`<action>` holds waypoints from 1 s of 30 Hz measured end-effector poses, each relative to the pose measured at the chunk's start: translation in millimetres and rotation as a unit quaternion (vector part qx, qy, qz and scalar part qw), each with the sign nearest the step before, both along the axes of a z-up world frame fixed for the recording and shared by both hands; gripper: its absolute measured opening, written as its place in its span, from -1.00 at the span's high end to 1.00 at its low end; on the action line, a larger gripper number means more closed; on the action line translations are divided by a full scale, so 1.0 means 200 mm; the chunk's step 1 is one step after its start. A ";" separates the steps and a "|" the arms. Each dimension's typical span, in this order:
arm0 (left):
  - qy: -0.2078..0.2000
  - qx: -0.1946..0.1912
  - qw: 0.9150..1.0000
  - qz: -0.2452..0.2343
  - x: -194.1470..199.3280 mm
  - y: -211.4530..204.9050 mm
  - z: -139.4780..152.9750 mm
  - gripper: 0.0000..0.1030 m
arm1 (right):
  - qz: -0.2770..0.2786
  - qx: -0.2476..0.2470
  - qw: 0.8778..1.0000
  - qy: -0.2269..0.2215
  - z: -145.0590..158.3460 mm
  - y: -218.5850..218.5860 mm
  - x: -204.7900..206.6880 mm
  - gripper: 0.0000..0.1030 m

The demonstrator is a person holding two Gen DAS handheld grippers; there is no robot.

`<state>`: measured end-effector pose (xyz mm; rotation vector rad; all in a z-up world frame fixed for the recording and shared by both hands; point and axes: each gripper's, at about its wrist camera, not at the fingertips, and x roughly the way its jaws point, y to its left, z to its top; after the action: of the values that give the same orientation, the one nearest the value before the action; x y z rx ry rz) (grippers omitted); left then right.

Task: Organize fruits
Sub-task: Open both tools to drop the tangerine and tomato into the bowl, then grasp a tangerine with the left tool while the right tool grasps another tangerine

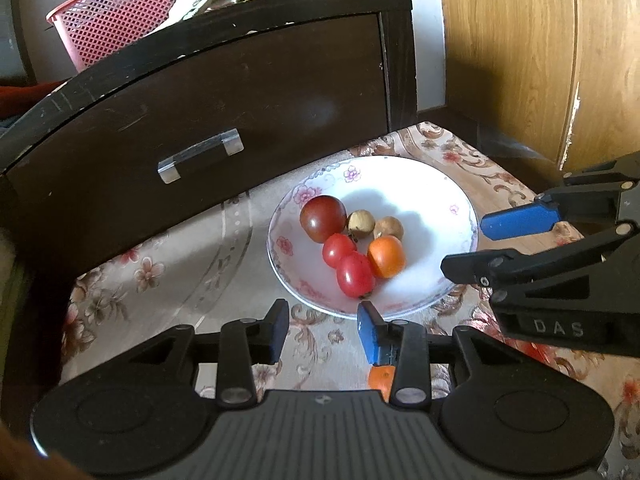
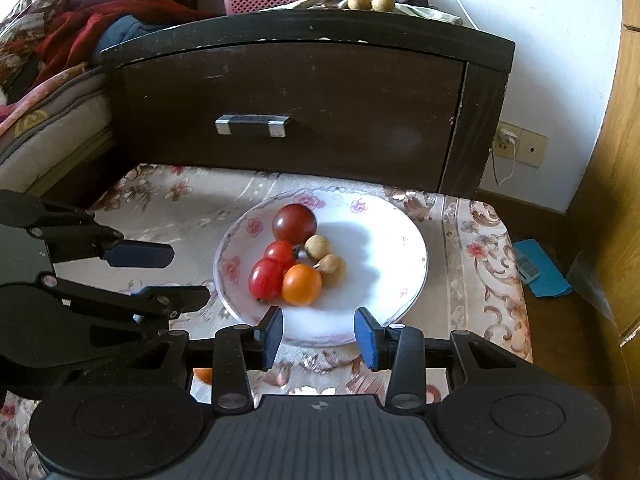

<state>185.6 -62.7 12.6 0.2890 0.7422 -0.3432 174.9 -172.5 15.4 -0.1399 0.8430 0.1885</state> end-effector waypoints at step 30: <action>0.012 -0.014 1.000 0.007 -0.25 0.13 0.04 0.10 | 0.024 0.001 0.999 0.023 0.01 0.17 -0.23 0.27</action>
<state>135.3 -35.7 20.7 0.2538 0.7615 -0.3443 128.4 -138.3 18.3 -0.1549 0.8849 0.2383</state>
